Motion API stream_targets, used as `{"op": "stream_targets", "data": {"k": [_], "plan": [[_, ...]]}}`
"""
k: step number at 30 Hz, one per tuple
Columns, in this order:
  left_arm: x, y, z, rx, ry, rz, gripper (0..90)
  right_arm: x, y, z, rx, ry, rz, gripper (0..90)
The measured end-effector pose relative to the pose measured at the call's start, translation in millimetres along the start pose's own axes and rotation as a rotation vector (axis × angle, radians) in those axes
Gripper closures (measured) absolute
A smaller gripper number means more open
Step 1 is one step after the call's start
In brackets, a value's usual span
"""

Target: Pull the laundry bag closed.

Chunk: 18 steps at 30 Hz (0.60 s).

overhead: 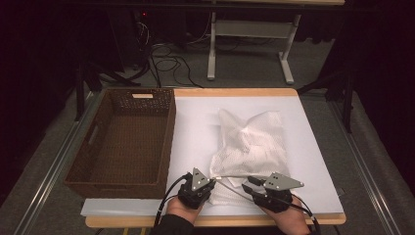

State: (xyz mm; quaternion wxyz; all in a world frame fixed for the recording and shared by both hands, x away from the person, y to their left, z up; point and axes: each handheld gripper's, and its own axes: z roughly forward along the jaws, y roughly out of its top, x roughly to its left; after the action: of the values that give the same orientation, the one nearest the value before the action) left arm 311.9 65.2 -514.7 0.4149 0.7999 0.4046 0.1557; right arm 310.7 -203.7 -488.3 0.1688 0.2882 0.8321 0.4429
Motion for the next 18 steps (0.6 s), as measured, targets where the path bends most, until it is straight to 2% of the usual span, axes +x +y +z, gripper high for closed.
{"op": "stream_targets", "data": {"k": [3, 6, 8, 11, 13, 16, 18], "plan": [[8.8, -1.9, 1.9, -0.001, 0.048, -0.033, 70.5, -1.5, -1.2, -2.5, -0.002, 0.000, 0.008, 64.5], [18.4, -0.6, 3.8, -0.021, 0.055, -0.083, 68.4, -4.6, -2.9, -4.4, 0.000, -0.006, 0.017, 64.4], [23.2, 1.9, 6.4, -0.040, 0.034, -0.114, 66.7, -4.7, -3.4, -3.9, 0.003, -0.006, 0.012, 64.4], [23.9, 6.3, 14.4, -0.026, 0.017, -0.114, 64.5, -3.0, -3.2, -3.1, 0.008, -0.005, 0.010, 64.4], [24.5, 7.9, 18.5, -0.019, 0.003, -0.127, 64.0, -2.5, -3.4, -2.3, 0.011, -0.005, 0.007, 64.3], [26.3, 8.9, 23.5, 0.011, -0.041, -0.151, 68.8, -2.6, -3.6, -1.7, 0.011, -0.007, 0.005, 64.3], [25.9, 8.7, 23.2, 0.010, -0.054, -0.154, 74.1, -2.6, -3.6, -1.7, 0.011, -0.007, 0.006, 64.3]]}}
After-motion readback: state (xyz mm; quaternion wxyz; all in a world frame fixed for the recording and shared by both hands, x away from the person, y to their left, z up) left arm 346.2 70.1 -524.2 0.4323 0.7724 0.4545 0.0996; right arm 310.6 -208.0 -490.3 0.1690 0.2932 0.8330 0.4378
